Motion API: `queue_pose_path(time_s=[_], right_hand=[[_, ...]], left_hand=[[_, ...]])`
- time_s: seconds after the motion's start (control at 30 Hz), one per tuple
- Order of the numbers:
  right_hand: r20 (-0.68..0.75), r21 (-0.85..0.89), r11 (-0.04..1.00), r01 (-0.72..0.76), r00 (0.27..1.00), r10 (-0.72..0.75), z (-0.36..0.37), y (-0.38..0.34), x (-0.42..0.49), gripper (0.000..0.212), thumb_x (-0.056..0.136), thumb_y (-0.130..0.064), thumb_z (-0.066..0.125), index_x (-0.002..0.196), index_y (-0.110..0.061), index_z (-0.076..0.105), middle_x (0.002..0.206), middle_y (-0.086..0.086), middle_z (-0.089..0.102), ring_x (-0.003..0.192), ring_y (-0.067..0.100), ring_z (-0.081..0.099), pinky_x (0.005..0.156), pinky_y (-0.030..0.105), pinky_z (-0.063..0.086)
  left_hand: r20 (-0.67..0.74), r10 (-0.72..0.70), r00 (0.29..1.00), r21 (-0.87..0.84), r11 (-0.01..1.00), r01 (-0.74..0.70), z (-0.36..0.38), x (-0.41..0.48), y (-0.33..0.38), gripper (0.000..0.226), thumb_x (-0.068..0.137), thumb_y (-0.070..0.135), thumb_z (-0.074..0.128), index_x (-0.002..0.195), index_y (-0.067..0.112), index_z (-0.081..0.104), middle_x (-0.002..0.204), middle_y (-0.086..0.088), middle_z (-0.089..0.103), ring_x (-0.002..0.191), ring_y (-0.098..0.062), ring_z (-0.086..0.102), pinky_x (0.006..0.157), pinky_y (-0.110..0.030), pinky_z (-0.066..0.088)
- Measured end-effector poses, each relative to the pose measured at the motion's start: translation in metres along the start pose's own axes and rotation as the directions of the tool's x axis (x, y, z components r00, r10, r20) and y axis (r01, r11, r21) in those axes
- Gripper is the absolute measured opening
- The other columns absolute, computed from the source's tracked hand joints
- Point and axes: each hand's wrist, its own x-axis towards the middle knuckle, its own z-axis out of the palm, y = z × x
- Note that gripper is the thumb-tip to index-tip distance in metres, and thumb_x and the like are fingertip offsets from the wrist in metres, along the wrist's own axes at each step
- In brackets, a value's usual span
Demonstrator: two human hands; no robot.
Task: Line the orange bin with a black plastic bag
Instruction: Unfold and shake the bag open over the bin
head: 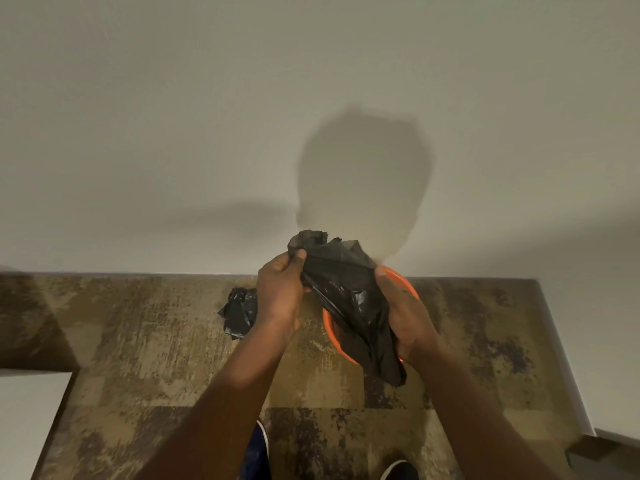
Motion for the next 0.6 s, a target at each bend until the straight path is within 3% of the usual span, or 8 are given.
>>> queue_pose_path(time_s=[0.23, 0.4, 0.5, 0.6], right_hand=[[-0.086, 0.018, 0.996, 0.085, 0.993, -0.083, -0.002, -0.004, -0.002, 0.025, 0.104, -0.025, 0.06, 0.12, -0.016, 0.076, 0.122, 0.02, 0.075, 0.114, 0.043, 0.07, 0.104, 0.059, 0.052], [-0.221, 0.004, 0.994, 0.113, 0.969, -0.109, -0.003, -0.011, -0.011, 0.022, 0.101, -0.004, 0.059, 0.112, -0.012, 0.075, 0.111, 0.021, 0.078, 0.099, 0.04, 0.075, 0.084, 0.047, 0.063], [-0.324, -0.052, 0.993, 0.103, 0.939, -0.114, -0.006, -0.011, -0.013, 0.021, 0.097, -0.006, 0.061, 0.114, -0.014, 0.07, 0.105, 0.011, 0.078, 0.094, 0.03, 0.074, 0.067, 0.033, 0.06], [-0.454, -0.303, 0.947, 0.109, 0.857, -0.243, -0.008, -0.01, -0.012, 0.027, 0.095, -0.033, 0.066, 0.119, -0.021, 0.061, 0.105, -0.005, 0.069, 0.103, 0.025, 0.068, 0.07, 0.03, 0.05]], left_hand=[[-0.014, -0.033, 0.999, -0.044, 0.999, 0.032, -0.013, -0.004, -0.006, 0.016, 0.099, 0.014, 0.064, 0.092, 0.017, 0.077, 0.077, 0.004, 0.079, 0.066, -0.008, 0.072, 0.056, -0.02, 0.057], [-0.006, -0.023, 1.0, -0.079, 0.997, 0.022, -0.025, -0.001, -0.004, 0.014, 0.099, 0.01, 0.063, 0.103, 0.012, 0.077, 0.088, -0.001, 0.08, 0.078, -0.012, 0.075, 0.069, -0.029, 0.063], [0.033, -0.007, 0.999, -0.089, 0.996, 0.01, -0.025, -0.001, 0.002, 0.015, 0.1, 0.011, 0.061, 0.103, 0.013, 0.076, 0.091, -0.003, 0.079, 0.084, -0.017, 0.075, 0.08, -0.036, 0.063], [0.125, 0.005, 0.992, -0.121, 0.993, 0.01, -0.022, -0.004, 0.008, 0.013, 0.099, 0.007, 0.06, 0.103, 0.009, 0.073, 0.102, -0.013, 0.074, 0.094, -0.03, 0.069, 0.09, -0.044, 0.057]])
